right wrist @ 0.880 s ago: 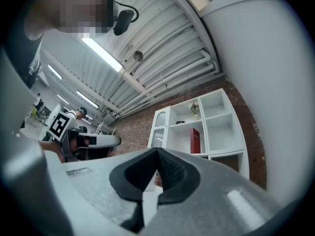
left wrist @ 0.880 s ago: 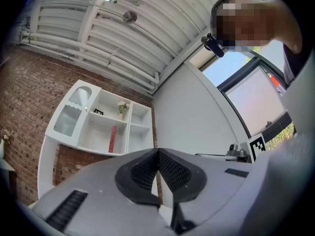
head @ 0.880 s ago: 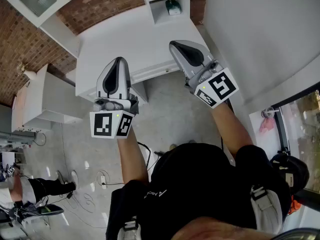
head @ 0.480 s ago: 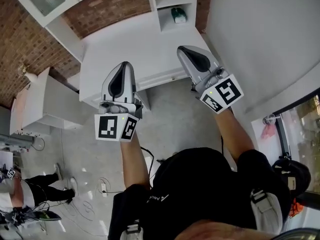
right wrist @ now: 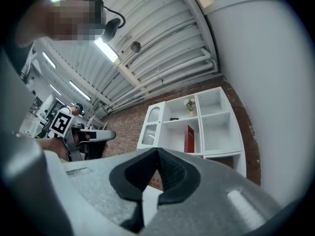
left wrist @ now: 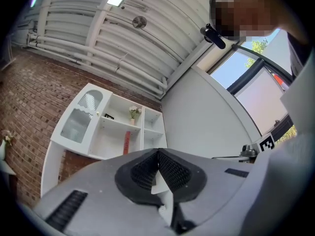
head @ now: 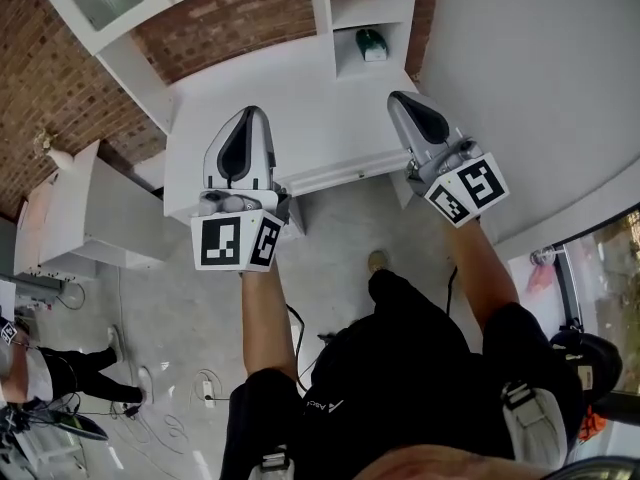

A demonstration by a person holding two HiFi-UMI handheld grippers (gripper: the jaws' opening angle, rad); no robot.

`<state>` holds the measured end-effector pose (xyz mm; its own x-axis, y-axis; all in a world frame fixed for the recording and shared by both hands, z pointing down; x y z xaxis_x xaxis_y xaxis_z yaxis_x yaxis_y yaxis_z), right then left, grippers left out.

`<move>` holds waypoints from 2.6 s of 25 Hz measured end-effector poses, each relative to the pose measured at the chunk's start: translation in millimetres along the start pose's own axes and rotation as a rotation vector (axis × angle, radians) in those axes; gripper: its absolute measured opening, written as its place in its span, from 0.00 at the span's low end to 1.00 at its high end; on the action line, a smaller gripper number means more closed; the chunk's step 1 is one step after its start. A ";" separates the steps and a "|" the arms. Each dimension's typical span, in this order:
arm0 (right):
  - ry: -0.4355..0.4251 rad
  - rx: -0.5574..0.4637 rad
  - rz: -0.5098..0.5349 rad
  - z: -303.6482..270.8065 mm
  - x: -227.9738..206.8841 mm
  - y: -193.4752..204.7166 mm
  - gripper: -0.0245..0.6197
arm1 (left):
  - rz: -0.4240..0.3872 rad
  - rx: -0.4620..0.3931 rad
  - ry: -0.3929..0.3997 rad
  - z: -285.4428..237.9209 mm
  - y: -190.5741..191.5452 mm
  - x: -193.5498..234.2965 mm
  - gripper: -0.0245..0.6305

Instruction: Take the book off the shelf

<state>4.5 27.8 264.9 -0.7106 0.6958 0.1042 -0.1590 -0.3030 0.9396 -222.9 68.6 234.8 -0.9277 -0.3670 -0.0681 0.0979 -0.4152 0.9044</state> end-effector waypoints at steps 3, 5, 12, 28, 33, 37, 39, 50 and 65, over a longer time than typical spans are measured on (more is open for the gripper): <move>-0.003 -0.026 0.007 -14.1 -13.8 10.0 0.04 | 0.001 0.001 -0.038 -17.2 14.7 16.4 0.04; -0.006 -0.045 0.011 -25.5 -25.1 16.0 0.04 | -0.004 0.005 -0.065 -34.0 27.1 29.6 0.05; -0.042 -0.091 0.057 -96.5 -96.8 33.0 0.04 | -0.031 0.065 -0.122 -158.9 56.5 89.7 0.25; -0.170 -0.114 0.103 -226.6 -245.7 97.8 0.04 | -0.162 0.215 -0.237 -453.8 126.4 210.9 0.51; -0.157 -0.108 0.106 -242.2 -262.1 109.2 0.04 | -0.154 0.272 -0.249 -493.8 144.3 233.7 0.52; -0.143 -0.109 0.106 -250.0 -264.8 114.1 0.04 | -0.156 0.298 -0.240 -511.7 148.4 242.6 0.52; -0.135 -0.112 0.104 -251.8 -265.5 114.8 0.04 | -0.157 0.325 -0.220 -522.7 152.9 243.4 0.52; -0.081 -0.111 0.093 -239.1 -279.7 117.7 0.04 | -0.154 0.446 -0.276 -542.7 173.7 256.1 0.31; -0.099 -0.102 0.069 -245.5 -261.8 122.1 0.04 | -0.054 0.277 -0.204 -486.8 140.5 233.1 0.27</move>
<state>2.9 -351.2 272.4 -0.6521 0.7301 0.2040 -0.1841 -0.4136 0.8916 -250.1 -480.5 141.0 -0.9845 -0.1649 -0.0590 -0.0291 -0.1780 0.9836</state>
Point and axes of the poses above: the fingertips, and each gripper's own axes: z backward along the fingers, x to its left, y out of its underside, the point moved 5 cm from there along z, backward along the fingers, and after that the axes turned 3 degrees about -z, right-handed, at the moved point
